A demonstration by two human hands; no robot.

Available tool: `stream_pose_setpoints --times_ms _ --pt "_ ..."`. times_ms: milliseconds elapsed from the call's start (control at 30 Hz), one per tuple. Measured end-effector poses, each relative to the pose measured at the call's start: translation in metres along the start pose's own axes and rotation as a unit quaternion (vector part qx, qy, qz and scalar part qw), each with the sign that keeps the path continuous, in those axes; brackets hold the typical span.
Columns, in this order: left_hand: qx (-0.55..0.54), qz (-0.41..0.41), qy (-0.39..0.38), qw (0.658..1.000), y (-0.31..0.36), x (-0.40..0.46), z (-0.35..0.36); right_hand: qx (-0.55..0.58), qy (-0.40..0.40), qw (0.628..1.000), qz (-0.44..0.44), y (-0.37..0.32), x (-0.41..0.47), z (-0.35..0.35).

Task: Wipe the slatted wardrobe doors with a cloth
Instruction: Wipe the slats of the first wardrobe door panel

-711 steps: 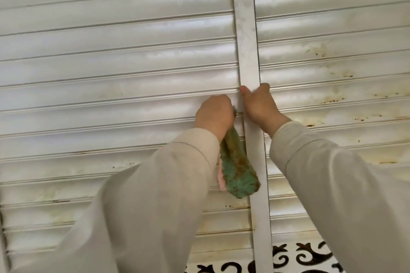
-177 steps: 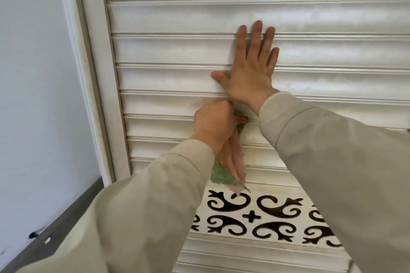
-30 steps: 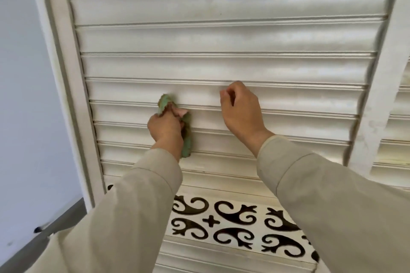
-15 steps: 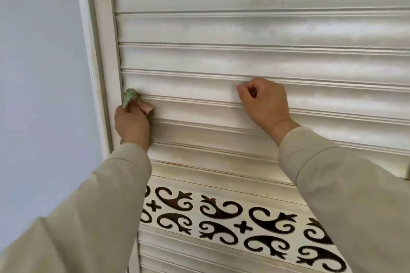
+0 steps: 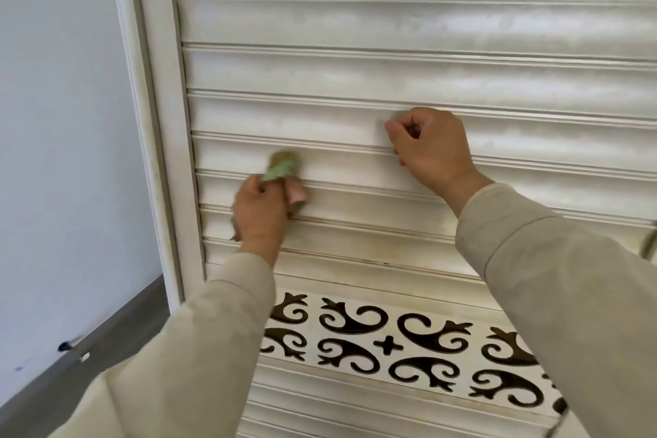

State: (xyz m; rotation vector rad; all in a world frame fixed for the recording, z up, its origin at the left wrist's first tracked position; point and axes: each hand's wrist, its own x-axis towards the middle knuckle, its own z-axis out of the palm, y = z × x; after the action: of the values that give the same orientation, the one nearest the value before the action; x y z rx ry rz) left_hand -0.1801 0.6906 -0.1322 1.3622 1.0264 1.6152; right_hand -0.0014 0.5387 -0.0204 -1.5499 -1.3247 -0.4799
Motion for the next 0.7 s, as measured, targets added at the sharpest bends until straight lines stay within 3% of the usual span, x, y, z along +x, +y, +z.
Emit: stream_pose_setpoints --times_ms 100,167,267,367,467,567,700 --pt "-0.070 -0.065 0.108 0.990 -0.003 0.018 -0.023 0.002 -0.004 1.000 0.006 0.000 0.002 0.000" --pt "-0.112 -0.105 0.128 0.980 -0.001 0.017 -0.018 0.004 -0.007 1.000 0.005 0.000 0.003 0.001" --pt "-0.117 -0.130 0.056 0.983 0.010 -0.015 0.016 -0.008 -0.002 1.000 -0.004 0.000 0.002 0.004" --pt "-0.085 -0.054 -0.109 0.989 0.030 -0.079 0.072 -0.024 0.001 1.000 -0.015 0.001 0.002 0.006" --pt "-0.067 -0.021 -0.249 0.966 0.049 -0.126 0.114 -0.018 -0.039 0.999 -0.004 0.001 0.004 0.000" --pt "-0.031 -0.015 -0.260 0.965 0.048 -0.130 0.124 -0.016 -0.055 0.998 0.000 0.002 0.006 -0.007" --pt "-0.001 0.014 -0.152 0.988 0.037 -0.110 0.107 -0.004 -0.051 0.999 0.002 0.002 0.000 -0.008"
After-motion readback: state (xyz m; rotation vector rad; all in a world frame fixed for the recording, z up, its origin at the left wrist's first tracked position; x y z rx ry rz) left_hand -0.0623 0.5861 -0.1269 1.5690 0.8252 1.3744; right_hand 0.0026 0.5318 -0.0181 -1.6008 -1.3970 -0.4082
